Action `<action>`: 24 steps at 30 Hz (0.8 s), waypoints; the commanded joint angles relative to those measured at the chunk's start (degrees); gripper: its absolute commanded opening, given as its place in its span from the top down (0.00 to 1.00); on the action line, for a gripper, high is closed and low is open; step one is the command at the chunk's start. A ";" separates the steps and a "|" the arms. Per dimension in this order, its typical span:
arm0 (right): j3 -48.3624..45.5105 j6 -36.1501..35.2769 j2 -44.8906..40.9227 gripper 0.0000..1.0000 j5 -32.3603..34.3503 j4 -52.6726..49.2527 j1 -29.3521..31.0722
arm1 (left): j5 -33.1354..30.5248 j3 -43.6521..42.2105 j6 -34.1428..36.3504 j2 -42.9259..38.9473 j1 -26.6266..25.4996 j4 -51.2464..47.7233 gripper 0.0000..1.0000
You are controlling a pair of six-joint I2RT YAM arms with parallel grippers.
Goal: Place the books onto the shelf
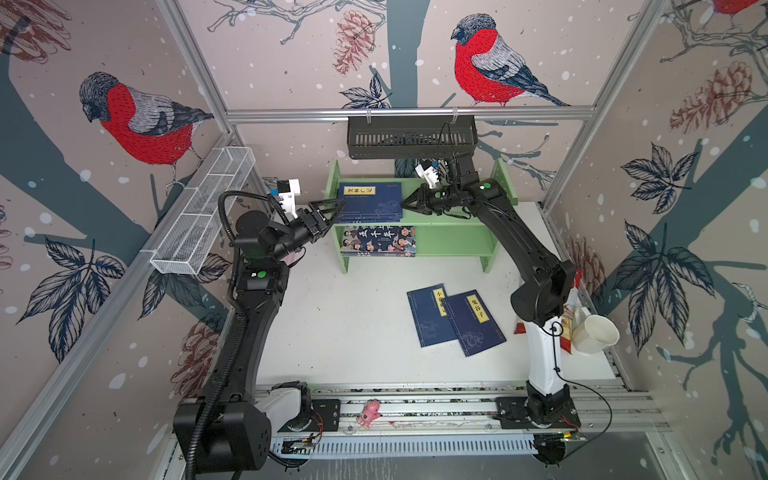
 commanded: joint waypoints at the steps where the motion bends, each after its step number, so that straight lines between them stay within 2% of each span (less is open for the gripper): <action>1: -0.09 -0.69 -0.08 0.88 0.32 -0.09 0.29 | 1.07 -0.11 -0.50 -0.38 0.11 2.25 0.29; 24: -0.02 -1.22 -0.55 0.90 0.52 -0.91 0.90 | 0.97 -0.32 -0.67 -0.40 0.15 2.49 0.29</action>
